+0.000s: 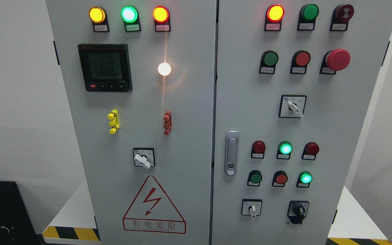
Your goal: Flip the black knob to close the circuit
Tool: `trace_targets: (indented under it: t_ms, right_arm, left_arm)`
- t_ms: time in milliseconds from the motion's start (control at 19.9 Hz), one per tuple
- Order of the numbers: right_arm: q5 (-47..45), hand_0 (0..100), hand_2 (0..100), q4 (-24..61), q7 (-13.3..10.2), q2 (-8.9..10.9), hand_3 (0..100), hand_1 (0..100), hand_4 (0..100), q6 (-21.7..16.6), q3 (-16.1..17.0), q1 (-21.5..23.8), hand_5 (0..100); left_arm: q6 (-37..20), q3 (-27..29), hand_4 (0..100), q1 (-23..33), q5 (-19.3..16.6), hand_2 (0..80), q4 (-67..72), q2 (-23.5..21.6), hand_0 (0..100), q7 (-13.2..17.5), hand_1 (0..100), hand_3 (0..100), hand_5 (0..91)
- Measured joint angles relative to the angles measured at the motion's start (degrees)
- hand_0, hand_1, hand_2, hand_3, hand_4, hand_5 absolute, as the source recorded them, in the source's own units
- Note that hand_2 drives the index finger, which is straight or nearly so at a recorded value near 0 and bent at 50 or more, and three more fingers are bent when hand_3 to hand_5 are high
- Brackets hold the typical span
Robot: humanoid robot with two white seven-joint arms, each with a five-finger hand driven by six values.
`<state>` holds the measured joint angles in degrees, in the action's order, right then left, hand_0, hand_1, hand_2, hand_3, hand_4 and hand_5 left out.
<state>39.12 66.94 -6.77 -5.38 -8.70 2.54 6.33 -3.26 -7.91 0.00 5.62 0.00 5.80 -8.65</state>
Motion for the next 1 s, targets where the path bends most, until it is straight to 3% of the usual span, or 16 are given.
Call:
trace_targets:
  t_ms: [351, 1004]
  right_arm:
    - [12.27, 0, 82, 8.56, -2.01, -0.69, 100, 0, 88, 3.1, 2.1, -0.01, 90]
    - [24.94, 0, 87, 20.08, -2.0, -1.24, 100, 0, 93, 8.72, 3.69, -2.18, 95]
  left_arm:
    - [0.0, 0.0, 0, 0.0, 0.0, 0.0, 0.0, 0.0, 12, 0.0, 56, 0, 0.0]
    - [0.0, 0.0, 0, 0.0, 0.0, 0.0, 0.0, 0.0, 12, 0.0, 56, 0, 0.0]
